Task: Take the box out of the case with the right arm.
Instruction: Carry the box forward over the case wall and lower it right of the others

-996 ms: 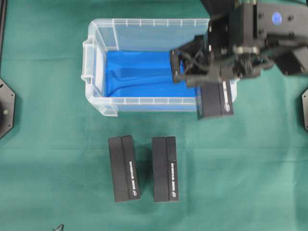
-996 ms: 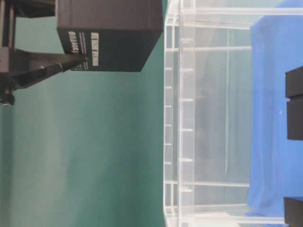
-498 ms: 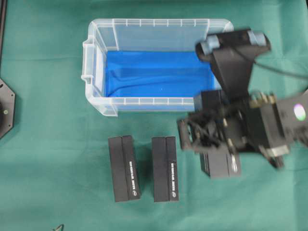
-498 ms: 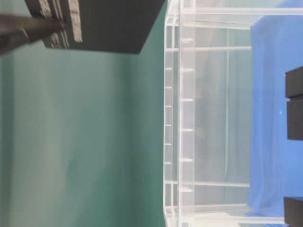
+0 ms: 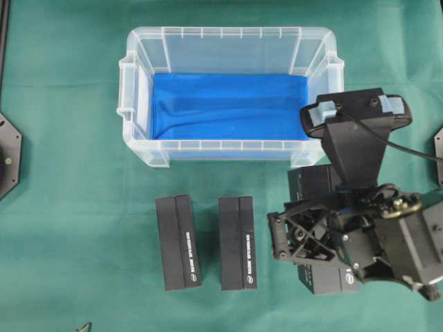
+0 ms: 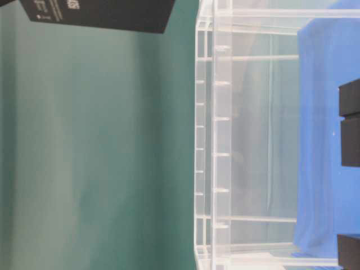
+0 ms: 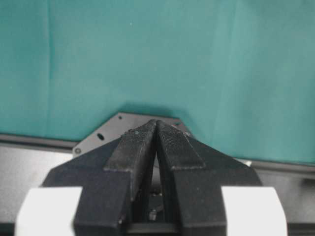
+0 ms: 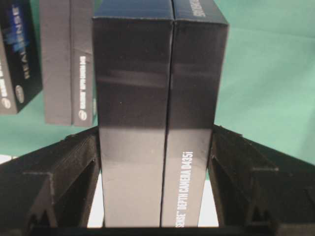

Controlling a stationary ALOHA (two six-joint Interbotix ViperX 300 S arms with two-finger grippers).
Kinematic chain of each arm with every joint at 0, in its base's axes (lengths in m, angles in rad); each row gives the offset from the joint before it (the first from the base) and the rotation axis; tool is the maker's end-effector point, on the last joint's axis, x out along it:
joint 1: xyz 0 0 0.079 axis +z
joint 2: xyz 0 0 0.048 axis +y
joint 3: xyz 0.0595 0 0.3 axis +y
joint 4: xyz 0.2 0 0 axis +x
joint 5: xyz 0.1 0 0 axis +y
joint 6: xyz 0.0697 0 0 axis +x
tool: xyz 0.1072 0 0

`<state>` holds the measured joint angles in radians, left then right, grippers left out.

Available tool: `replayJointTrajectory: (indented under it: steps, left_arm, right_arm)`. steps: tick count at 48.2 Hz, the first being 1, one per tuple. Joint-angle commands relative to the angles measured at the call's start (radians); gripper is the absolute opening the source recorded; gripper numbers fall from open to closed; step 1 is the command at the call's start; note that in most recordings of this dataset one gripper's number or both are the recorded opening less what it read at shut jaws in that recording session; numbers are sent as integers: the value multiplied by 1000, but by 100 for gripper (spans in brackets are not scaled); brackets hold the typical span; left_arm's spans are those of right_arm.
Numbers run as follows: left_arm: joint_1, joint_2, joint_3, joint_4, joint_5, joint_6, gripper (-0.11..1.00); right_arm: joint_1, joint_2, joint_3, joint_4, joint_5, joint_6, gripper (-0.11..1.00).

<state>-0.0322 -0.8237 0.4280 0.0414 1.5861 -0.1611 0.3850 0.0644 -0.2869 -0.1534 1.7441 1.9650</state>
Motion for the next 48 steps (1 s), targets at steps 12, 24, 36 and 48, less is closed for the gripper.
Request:
replayJointTrajectory:
  steps: [12,24,36,48]
  left_arm:
    - [3,8,-9,3,-6,2,0]
    - [2,8,-9,3,-8,0,0]
    - [3,8,-8,3,-8,0,0]
    - [3,8,-8,3,-8,0,0]
  right_arm:
    - [2,2,38,2,-26,6,65]
    - [3,9,146,32,-160,40,65]
    - [5,9,282,64,-293,72,65]
    - [5,15,414,72,-448,78,65]
